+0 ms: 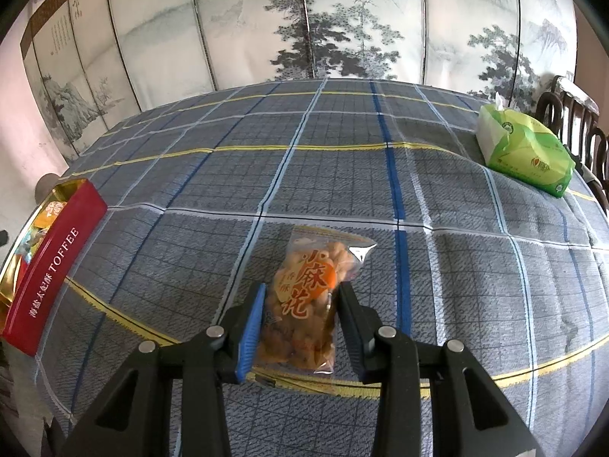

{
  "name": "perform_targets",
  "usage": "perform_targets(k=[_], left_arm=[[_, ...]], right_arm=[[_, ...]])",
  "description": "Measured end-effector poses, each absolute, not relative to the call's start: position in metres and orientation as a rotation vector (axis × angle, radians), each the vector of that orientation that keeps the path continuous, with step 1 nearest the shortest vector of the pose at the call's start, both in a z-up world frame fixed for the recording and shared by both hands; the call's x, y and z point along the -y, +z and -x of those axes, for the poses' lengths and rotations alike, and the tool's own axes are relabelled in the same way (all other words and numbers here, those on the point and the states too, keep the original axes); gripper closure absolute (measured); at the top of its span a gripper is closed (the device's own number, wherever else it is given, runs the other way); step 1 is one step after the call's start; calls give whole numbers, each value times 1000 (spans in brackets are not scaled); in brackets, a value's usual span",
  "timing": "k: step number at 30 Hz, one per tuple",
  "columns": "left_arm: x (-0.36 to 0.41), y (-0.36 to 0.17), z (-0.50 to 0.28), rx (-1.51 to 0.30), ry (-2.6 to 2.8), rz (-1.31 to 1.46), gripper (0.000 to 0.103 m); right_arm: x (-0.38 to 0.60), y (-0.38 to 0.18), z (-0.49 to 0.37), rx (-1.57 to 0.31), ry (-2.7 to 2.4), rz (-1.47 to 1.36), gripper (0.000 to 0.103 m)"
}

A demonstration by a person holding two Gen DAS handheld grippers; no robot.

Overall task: Organize snacks
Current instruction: 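Carry the light-blue packet over the gold tray and release it with the left gripper, then carry the orange packet over the gold tray and release it with the right gripper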

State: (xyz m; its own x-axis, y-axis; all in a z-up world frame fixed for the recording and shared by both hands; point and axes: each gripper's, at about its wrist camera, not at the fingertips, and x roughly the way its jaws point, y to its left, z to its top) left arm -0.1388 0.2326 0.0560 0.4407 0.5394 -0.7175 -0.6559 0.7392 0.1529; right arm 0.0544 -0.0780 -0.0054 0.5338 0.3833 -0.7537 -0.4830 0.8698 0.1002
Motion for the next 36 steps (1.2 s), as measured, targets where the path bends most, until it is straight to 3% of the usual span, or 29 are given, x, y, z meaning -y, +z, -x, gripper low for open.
perform_targets(k=[10, 20, 36], left_arm=[[-202, 53, 203, -848, 721, 178, 5], [-184, 49, 231, -856, 714, 196, 5], [-205, 38, 239, -837, 792, 204, 5]], right_arm=[[53, 23, -40, -847, 606, 119, 64], [-46, 81, -8, -814, 896, 78, 64], [-185, 59, 6, -907, 1082, 139, 64]])
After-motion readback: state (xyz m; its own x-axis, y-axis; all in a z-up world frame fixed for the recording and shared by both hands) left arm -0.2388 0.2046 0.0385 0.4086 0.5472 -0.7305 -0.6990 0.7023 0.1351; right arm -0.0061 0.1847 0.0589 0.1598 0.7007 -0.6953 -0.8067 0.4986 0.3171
